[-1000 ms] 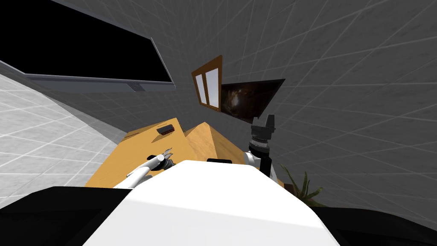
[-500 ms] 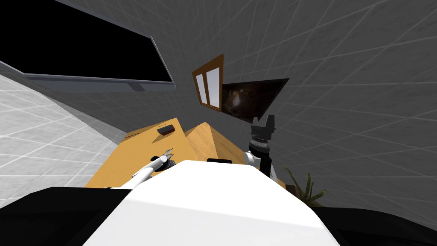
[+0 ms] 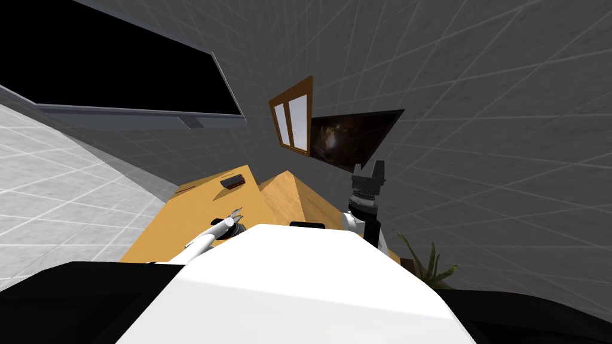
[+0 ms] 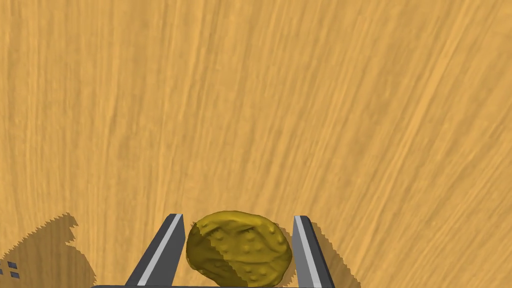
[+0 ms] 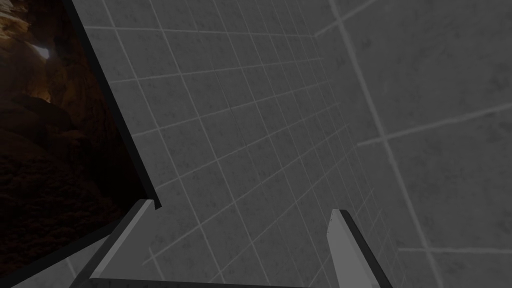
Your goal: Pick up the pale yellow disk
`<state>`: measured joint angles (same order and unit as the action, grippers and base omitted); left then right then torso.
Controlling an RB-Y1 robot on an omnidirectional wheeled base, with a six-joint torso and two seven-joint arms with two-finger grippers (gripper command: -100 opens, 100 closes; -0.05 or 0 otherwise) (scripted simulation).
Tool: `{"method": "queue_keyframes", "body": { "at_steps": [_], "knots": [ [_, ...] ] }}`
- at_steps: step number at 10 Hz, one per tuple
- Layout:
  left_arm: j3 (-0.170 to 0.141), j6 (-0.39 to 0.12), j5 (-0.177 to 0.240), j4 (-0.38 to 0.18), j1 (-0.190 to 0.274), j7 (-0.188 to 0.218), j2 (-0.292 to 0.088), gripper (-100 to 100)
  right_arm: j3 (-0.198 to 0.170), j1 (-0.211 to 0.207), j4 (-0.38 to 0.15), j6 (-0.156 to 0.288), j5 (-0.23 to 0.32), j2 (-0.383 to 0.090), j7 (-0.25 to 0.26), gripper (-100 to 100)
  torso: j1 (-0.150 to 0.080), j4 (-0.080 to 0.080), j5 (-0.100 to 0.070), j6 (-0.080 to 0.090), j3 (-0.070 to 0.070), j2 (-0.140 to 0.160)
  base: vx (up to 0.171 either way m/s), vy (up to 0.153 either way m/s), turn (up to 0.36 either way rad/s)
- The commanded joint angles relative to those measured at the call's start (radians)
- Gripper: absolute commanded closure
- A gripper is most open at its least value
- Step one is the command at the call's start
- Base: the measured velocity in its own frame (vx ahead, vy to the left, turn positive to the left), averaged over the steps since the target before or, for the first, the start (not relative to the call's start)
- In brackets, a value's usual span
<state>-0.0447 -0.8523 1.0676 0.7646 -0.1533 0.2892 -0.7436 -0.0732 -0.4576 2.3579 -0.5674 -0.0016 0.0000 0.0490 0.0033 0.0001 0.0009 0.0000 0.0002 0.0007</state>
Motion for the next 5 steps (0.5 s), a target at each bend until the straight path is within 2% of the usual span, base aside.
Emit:
{"method": "queue_keyframes", "body": {
  "at_steps": [1, 3, 4, 5],
  "knots": [
    [0.001, -0.019, 0.022, 0.012, -0.005, 0.000, -0.029, 100, 0.000, 0.000, 0.000, 0.000, 0.000, 0.000, 0.000, 0, 0.000, 0.000, 0.000, 0.000, 0.000, 0.000, -0.013, -0.046, -0.010],
    [0.002, -0.040, 0.041, 0.029, -0.011, 0.005, -0.056, 100, 0.000, 0.000, 0.000, 0.000, 0.000, 0.000, 0.000, 0, -0.004, 0.000, -0.001, 0.000, 0.001, 0.001, -0.023, -0.057, -0.003],
    [0.002, -0.031, 0.035, 0.016, -0.003, 0.000, -0.046, 100, 0.000, 0.000, 0.000, 0.000, 0.000, 0.000, 0.000, 0, -0.004, 0.000, -0.001, 0.000, 0.001, 0.002, -0.012, -0.023, 0.002],
    [0.003, -0.034, 0.036, 0.018, -0.004, 0.001, -0.048, 0, 0.000, 0.000, 0.000, 0.000, 0.000, 0.000, 0.000, 0, -0.002, 0.000, 0.000, 0.000, 0.001, 0.001, -0.002, -0.005, 0.001]
  ]
}}
